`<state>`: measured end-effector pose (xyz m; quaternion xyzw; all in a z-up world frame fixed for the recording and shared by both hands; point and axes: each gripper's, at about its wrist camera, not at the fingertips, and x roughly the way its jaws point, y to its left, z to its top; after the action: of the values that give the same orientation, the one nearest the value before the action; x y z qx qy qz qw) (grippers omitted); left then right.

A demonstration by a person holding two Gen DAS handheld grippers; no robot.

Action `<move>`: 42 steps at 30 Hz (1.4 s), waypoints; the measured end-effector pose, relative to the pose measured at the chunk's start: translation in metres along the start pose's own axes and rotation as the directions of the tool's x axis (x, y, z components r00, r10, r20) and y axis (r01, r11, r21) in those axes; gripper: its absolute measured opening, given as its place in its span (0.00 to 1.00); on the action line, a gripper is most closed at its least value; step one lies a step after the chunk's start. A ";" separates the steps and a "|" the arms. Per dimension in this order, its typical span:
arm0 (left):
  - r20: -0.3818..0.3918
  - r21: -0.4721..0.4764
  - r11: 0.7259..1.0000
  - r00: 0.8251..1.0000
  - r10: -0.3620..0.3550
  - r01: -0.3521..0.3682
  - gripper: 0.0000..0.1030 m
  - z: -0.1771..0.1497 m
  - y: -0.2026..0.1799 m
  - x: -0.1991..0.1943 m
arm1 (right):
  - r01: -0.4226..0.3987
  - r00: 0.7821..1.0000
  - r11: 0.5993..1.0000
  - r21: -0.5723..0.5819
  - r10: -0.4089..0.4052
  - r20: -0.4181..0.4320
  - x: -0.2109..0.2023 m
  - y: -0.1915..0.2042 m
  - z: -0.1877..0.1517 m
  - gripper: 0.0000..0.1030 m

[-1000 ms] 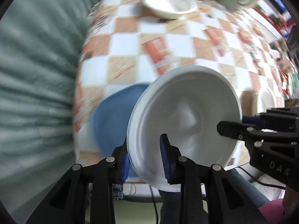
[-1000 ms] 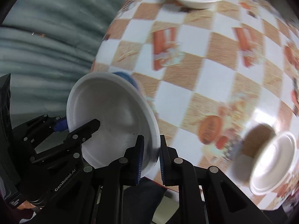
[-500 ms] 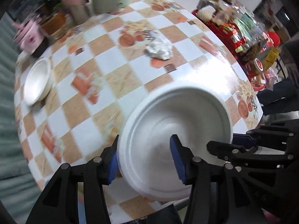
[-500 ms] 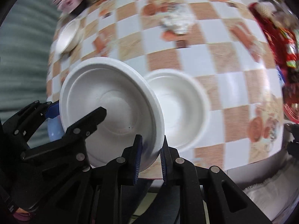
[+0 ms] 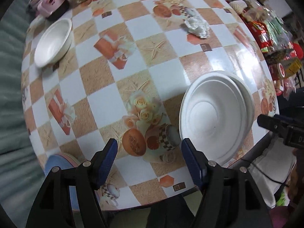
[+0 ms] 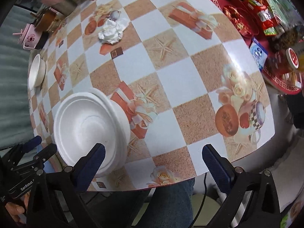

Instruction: Organize plates and bowls

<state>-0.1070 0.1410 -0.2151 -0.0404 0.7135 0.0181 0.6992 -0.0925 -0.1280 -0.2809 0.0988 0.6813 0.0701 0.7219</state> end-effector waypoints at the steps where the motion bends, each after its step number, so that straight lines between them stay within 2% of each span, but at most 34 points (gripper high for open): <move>1: 0.003 -0.004 1.000 1.000 -0.004 0.004 0.71 0.000 0.000 0.000 | 0.000 1.000 1.000 -0.005 0.000 -0.012 0.003 0.002 0.000 1.00; 8: 0.024 0.020 0.996 0.996 -0.083 0.083 0.71 0.020 -0.028 0.008 | 0.029 1.000 1.000 -0.006 -0.029 -0.008 0.004 -0.001 -0.004 1.00; 10: 0.044 0.038 0.996 0.995 -0.086 0.084 0.72 0.025 -0.039 0.012 | 0.035 0.999 0.999 0.005 -0.035 -0.006 0.004 -0.005 -0.005 1.00; 14: -0.021 0.064 0.996 0.998 -0.063 0.064 0.72 0.037 -0.058 0.050 | 0.065 0.998 0.998 0.008 -0.065 -0.018 0.004 -0.014 -0.011 1.00; 15: -0.031 0.078 0.996 0.998 -0.050 0.053 0.75 0.039 -0.063 0.061 | 0.074 0.997 0.997 0.006 -0.074 -0.023 0.004 -0.015 -0.012 1.00; 17: -0.013 0.087 0.993 0.997 -0.076 0.077 0.77 0.043 -0.070 0.067 | 0.090 0.996 0.996 0.005 -0.090 -0.018 0.002 -0.020 -0.016 1.00; 20: 0.007 0.105 0.992 0.998 -0.065 0.064 0.77 0.050 -0.077 0.061 | 0.106 0.994 0.994 0.017 -0.106 -0.003 -0.003 -0.027 -0.019 1.00; 24: 0.095 0.061 0.989 0.986 -0.140 0.135 0.77 0.043 -0.064 0.024 | 0.101 0.995 0.994 0.038 -0.102 0.019 -0.011 -0.031 -0.014 1.00; 27: 0.136 0.057 0.994 0.985 -0.102 0.095 0.77 0.030 -0.047 0.007 | 0.085 0.996 0.996 0.021 -0.085 0.022 -0.010 -0.026 -0.011 1.00; 30: 0.126 0.055 0.996 0.989 -0.082 0.076 0.77 0.024 -0.038 0.013 | 0.078 0.997 0.997 0.000 -0.078 0.011 -0.003 -0.017 -0.005 1.00; 34: 0.048 0.045 0.996 0.995 -0.082 0.080 0.80 0.035 -0.048 0.057 | 0.082 0.997 0.996 -0.034 -0.083 -0.001 0.002 -0.006 -0.008 1.00; 36: 0.066 0.019 0.990 0.988 -0.138 0.137 0.81 0.042 -0.054 0.069 | 0.116 0.993 0.991 -0.061 -0.116 0.000 0.000 -0.004 -0.011 1.00; 38: 0.071 0.034 0.990 0.988 -0.136 0.133 0.83 0.050 -0.064 0.074 | 0.141 0.990 0.988 -0.064 -0.141 0.005 -0.002 -0.007 -0.013 1.00; 40: 0.062 0.065 0.993 0.993 -0.100 0.096 0.83 0.055 -0.073 0.070 | 0.149 0.989 0.988 -0.044 -0.148 0.011 -0.005 -0.012 -0.013 1.00; 42: 0.094 0.086 0.992 0.991 -0.100 0.092 0.82 0.054 -0.074 0.056 | 0.145 0.989 0.989 -0.030 -0.145 0.017 -0.007 -0.015 -0.010 1.00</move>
<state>-0.0481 0.0697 -0.2701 -0.0452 0.6757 -0.0428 0.7346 -0.1039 -0.1443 -0.2780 0.0381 0.6800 0.0274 0.7317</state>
